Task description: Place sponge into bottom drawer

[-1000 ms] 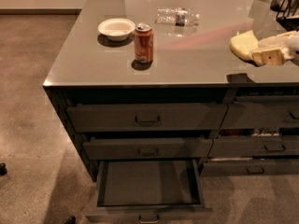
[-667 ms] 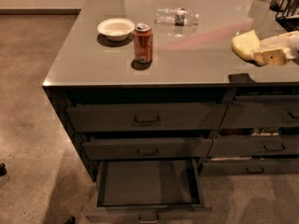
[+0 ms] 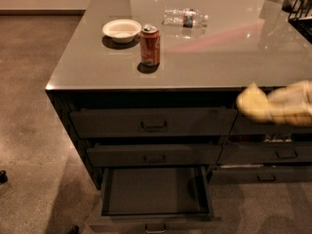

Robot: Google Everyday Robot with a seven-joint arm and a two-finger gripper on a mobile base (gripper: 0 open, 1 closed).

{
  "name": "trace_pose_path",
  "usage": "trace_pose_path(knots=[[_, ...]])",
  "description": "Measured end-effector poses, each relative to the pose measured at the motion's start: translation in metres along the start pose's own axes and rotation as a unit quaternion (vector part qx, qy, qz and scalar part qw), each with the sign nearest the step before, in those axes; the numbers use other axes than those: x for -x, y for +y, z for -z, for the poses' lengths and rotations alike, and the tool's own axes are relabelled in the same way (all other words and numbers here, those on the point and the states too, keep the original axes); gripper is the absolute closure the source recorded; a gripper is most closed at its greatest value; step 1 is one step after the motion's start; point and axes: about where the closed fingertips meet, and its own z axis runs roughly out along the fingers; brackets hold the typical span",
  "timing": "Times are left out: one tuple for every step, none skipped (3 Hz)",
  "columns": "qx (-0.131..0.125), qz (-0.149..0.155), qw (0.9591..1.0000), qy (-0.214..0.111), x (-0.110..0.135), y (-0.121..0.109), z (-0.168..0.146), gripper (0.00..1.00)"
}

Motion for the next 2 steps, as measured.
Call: trace_pose_path(knots=[[0.058, -0.014, 0.9974, 0.039, -0.0929, 0.0379, -0.0004, 1.00], [0.065, -0.012, 0.9970, 0.041, -0.0972, 0.0412, -0.0016, 1.00]])
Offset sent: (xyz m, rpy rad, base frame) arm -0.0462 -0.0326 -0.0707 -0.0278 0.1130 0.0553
